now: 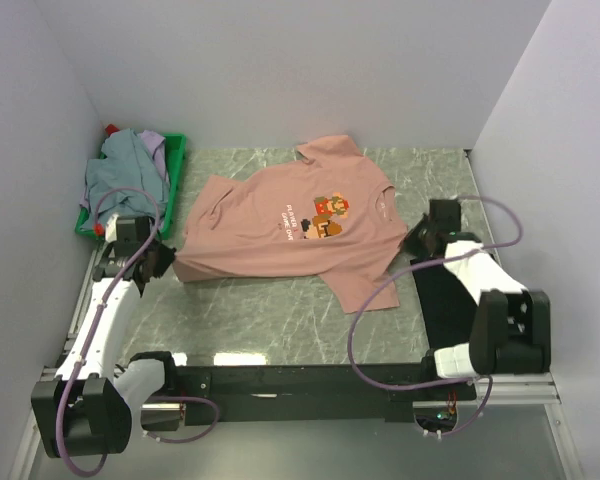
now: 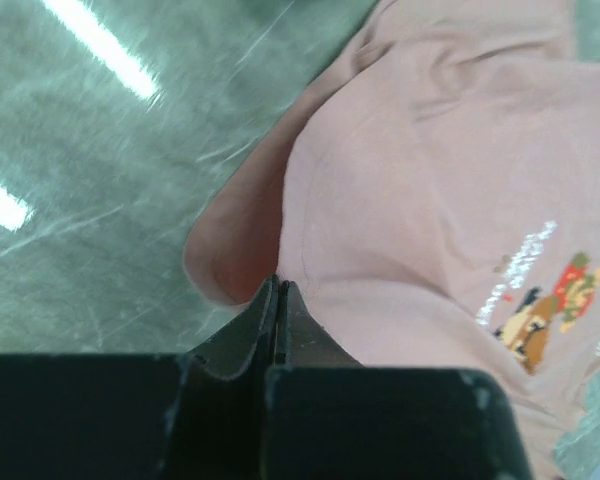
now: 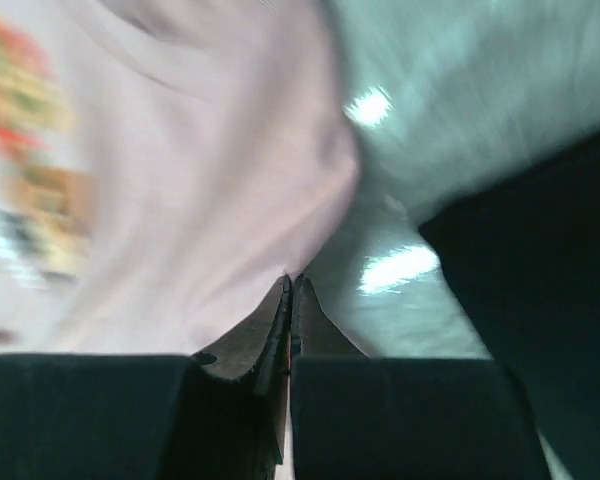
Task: Fold and stack the t-shirts
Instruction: Flatten the tshirt out
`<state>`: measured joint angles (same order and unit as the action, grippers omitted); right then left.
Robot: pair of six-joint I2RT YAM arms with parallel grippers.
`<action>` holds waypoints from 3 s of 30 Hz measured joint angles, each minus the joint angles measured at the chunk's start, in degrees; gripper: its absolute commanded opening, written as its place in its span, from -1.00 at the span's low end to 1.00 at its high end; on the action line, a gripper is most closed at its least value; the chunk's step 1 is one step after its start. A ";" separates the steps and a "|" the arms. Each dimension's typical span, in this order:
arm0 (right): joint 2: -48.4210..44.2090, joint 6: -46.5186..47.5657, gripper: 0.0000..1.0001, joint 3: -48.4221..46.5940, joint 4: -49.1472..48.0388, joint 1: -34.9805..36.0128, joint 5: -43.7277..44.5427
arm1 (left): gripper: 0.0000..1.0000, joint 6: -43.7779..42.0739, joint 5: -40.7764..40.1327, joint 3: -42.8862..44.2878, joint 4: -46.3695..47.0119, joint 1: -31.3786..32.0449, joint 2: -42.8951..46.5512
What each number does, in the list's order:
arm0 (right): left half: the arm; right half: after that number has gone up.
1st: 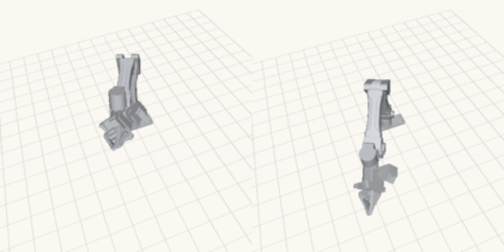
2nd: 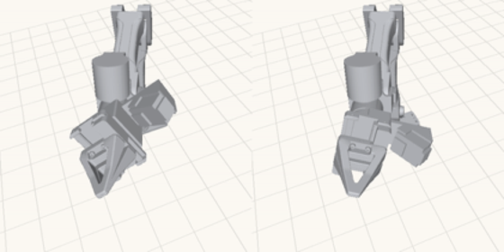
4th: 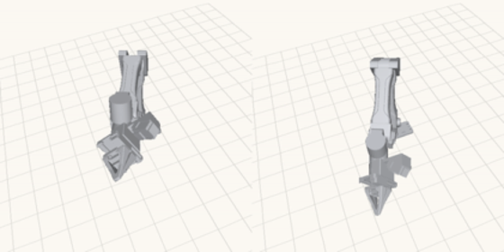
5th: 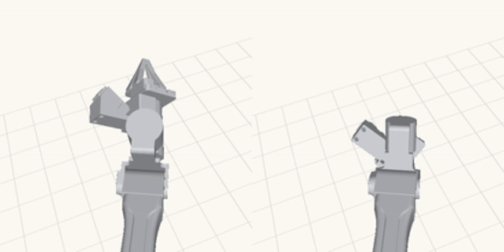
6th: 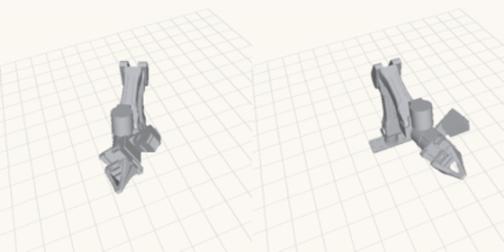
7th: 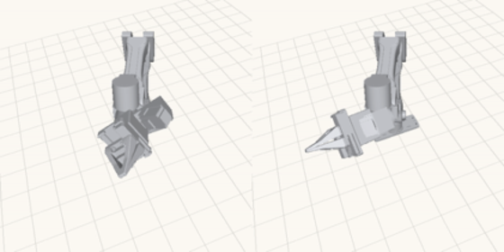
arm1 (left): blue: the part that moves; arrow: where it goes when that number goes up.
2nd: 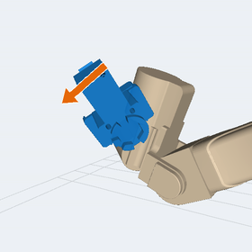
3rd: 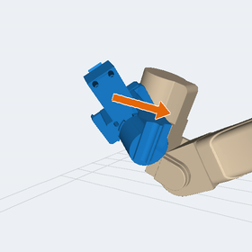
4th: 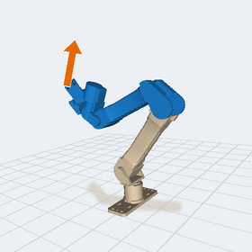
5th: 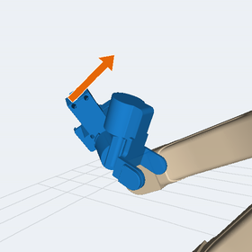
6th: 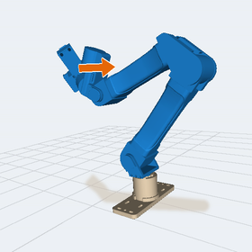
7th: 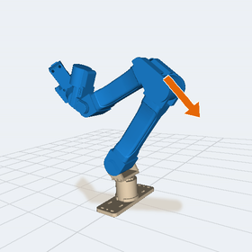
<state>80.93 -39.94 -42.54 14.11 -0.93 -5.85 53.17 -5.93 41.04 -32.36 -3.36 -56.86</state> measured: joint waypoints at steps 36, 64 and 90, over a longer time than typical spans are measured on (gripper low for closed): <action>-11.87 -8.04 -1.00 -53.77 6.64 -6.99 -8.87 | -0.99 2.32 0.90 52.87 9.97 -0.83 -14.32; 1.42 -11.76 -0.97 -30.12 -5.18 -12.09 -16.28 | -0.99 13.16 23.87 39.36 29.92 -10.34 -30.36; -7.58 -3.67 0.27 -0.28 3.06 1.64 1.97 | -0.99 8.48 7.93 7.78 17.35 -3.67 -29.66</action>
<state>73.34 -43.62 -42.83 17.17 0.71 -3.88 61.65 2.00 48.82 -15.00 -7.03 -86.52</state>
